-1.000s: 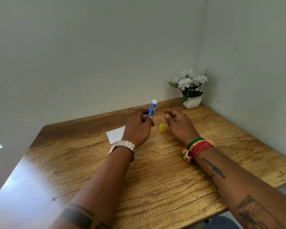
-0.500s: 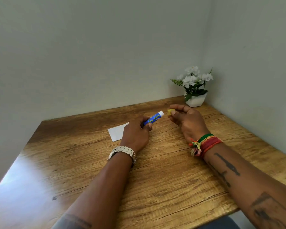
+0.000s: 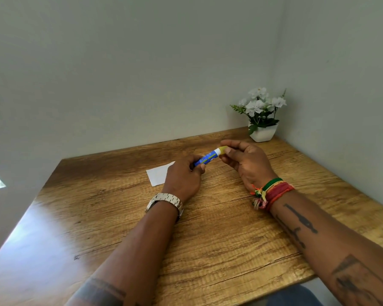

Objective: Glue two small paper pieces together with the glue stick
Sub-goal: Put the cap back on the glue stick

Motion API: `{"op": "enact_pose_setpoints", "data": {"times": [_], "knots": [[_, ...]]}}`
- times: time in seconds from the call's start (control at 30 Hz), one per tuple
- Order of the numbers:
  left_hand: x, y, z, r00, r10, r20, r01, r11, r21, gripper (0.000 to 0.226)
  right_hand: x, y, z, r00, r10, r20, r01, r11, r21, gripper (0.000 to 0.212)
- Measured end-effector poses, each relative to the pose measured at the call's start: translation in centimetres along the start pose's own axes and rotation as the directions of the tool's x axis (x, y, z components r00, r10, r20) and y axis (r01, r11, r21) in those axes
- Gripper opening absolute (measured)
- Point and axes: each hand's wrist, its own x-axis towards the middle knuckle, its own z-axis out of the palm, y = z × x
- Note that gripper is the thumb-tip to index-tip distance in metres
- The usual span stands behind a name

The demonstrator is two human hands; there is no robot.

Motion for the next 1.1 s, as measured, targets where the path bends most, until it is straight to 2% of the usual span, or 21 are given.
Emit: {"op": "enact_pose_setpoints", "data": {"times": [0.13,0.3,0.4,0.5,0.7,0.97,1.03,1.1], "knots": [[-0.1,0.1,0.0,1.000,0.014,0.005,-0.014,1.000,0.000,0.025,-0.3,0.0,0.1,0.999,-0.036,0.035,0.039,0.995,-0.095,0.025],[-0.3,0.2,0.0,0.999,0.051,0.012,-0.051,0.999,0.003,0.029,-0.9,-0.4,0.8,0.990,-0.118,0.080,0.136,0.945,-0.297,0.049],[-0.4,0.4,0.1,0.999,0.034,0.006,-0.034,0.999,-0.017,0.026,-1.4,-0.5,1.0,0.977,-0.127,0.170,0.199,0.824,-0.531,0.066],[-0.5,0.5,0.1,0.999,0.024,-0.021,-0.025,0.999,-0.031,0.024,-2.0,0.0,1.5,0.957,-0.078,0.278,0.249,0.711,-0.658,0.094],[-0.6,0.8,0.0,0.999,0.023,0.027,-0.021,0.997,-0.073,0.022,-2.1,0.4,2.2,0.950,-0.164,0.265,0.311,0.564,-0.765,0.100],[-0.8,1.0,-0.2,0.998,0.011,0.057,-0.005,0.995,-0.101,0.024,-2.1,0.5,1.9,0.937,-0.189,0.294,0.348,0.590,-0.729,0.098],[-0.9,1.1,-0.2,0.999,0.019,0.026,-0.016,0.993,-0.115,0.026,-2.3,0.3,1.7,0.935,-0.144,0.326,0.335,0.663,-0.669,0.102],[-0.8,1.2,-0.2,0.999,0.024,-0.022,-0.026,0.992,-0.122,0.027,-2.4,-0.1,1.6,0.923,-0.098,0.372,0.301,0.786,-0.541,0.103]]}}
